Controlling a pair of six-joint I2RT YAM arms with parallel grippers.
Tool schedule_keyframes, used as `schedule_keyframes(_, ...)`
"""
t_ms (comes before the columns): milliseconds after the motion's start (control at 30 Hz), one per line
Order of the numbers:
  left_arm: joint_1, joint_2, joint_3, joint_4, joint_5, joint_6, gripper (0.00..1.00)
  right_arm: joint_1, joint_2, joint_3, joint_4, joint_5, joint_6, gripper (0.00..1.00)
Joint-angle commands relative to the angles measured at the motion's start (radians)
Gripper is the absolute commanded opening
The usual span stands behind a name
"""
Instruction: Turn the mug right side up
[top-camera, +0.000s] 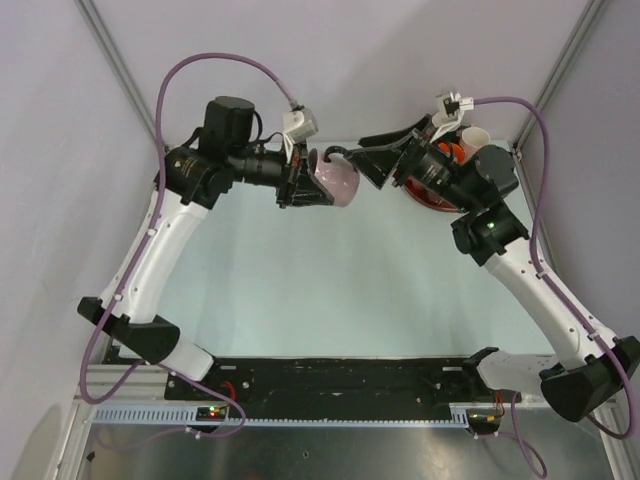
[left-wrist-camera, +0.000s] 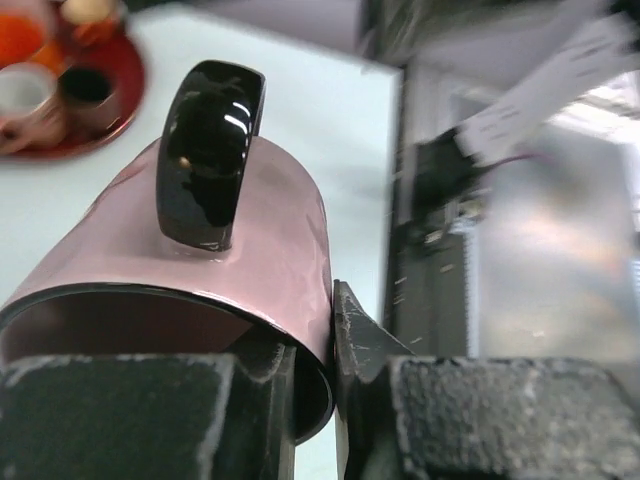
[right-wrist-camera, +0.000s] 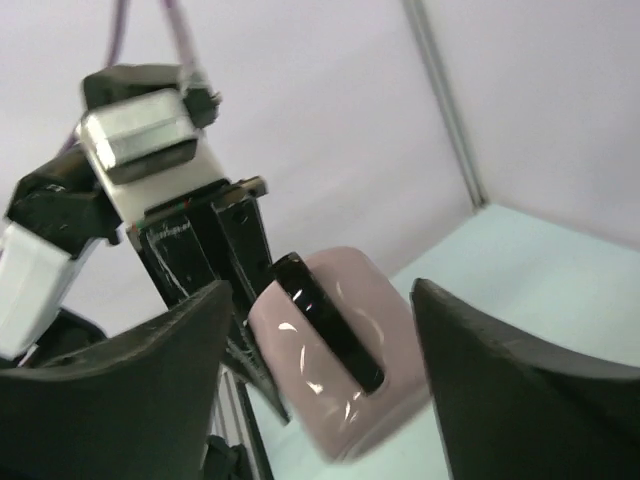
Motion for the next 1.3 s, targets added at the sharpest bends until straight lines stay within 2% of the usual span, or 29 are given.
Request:
schedule_keyframes(0,0.009,-0.014,-0.046,-0.106,-0.382,0.36,0.0,-0.088,-0.054,0.045,-0.286,0.04,-0.075,0.89)
schedule_keyframes(67,-0.011,-0.035,-0.085,-0.17,-0.524,0.542,0.0,-0.125,-0.069,0.054,-0.394,0.008,-0.118,0.97)
schedule_keyframes(167,-0.055,-0.086,-0.177,-0.274,-0.692,0.867,0.0,-0.156,-0.058,0.115,-0.605,0.038,-0.202,0.99)
schedule_keyframes(233,-0.085,-0.135,-0.249,-0.349,-0.788,1.073,0.0,-0.137,0.016,0.26,-0.803,0.13,-0.283,0.99)
schedule_keyframes(333,-0.122,-0.191,-0.334,-0.423,-0.909,1.303,0.0,-0.046,0.158,0.499,-1.099,0.309,-0.387,1.0)
schedule_keyframes(433,-0.162,-0.234,-0.387,-0.437,-1.02,1.49,0.0,0.018,0.277,0.66,-1.254,0.324,-0.389,0.99)
schedule_keyframes(633,-0.285,-0.287,-0.446,-0.424,-1.2,1.704,0.0,0.139,0.388,0.747,-1.298,0.314,-0.404,0.99)
schedule_keyframes(833,-0.379,-0.357,-0.545,-0.372,-1.348,1.861,0.0,0.271,0.382,0.748,-1.268,0.346,-0.442,0.99)
schedule_keyframes(1033,-0.388,-0.354,-0.565,-0.34,-1.376,1.893,0.0,0.36,0.386,0.728,-1.246,0.397,-0.417,0.98)
schedule_keyframes(1267,-0.388,-0.353,-0.575,-0.327,-1.38,1.89,0.0,0.418,0.486,0.761,-1.27,0.533,-0.382,0.89)
